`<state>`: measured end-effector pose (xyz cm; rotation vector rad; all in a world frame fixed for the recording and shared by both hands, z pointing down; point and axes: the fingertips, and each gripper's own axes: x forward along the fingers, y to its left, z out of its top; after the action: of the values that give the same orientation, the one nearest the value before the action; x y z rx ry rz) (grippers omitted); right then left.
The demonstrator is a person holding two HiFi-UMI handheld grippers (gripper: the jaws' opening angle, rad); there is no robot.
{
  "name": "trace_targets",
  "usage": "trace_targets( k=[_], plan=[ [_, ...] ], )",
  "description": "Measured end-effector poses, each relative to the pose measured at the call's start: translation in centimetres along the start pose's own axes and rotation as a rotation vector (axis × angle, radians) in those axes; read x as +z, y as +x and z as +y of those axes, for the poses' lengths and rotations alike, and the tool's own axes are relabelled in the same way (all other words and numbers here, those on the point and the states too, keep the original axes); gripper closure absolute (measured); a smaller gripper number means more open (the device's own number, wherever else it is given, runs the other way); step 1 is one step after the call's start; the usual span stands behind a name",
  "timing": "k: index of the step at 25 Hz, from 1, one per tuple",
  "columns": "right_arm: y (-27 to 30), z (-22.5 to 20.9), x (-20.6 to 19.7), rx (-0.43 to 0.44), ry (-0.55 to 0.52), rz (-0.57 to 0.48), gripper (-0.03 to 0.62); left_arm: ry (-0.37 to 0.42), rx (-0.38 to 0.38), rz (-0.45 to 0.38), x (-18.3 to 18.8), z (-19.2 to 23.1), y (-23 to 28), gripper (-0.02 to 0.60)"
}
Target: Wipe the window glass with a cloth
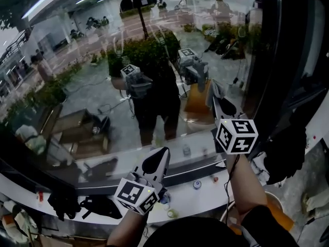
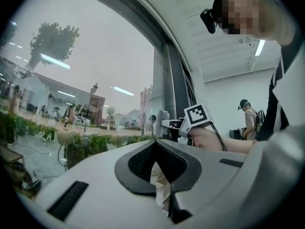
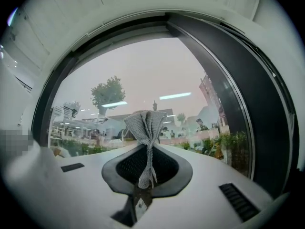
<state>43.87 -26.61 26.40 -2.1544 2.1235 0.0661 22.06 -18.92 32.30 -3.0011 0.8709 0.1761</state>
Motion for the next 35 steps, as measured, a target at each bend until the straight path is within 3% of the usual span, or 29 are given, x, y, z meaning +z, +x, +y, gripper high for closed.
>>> trace_targets(
  k=[4,11,35],
  plan=[
    [0.6,0.2,0.2,-0.007,-0.016,0.018,0.549,0.018,0.002,-0.032,2.1,0.0,0.1,0.574],
    [2.3,1.8,-2.2,0.007,-0.001,0.064,0.549,0.008,-0.004,0.019,0.1,0.5,-1.2,0.574],
    [5.5,10.5,-2.7,0.161,0.019,0.024,0.549,0.037,0.159,0.055,-1.4,5.7,-4.4,0.574]
  ],
)
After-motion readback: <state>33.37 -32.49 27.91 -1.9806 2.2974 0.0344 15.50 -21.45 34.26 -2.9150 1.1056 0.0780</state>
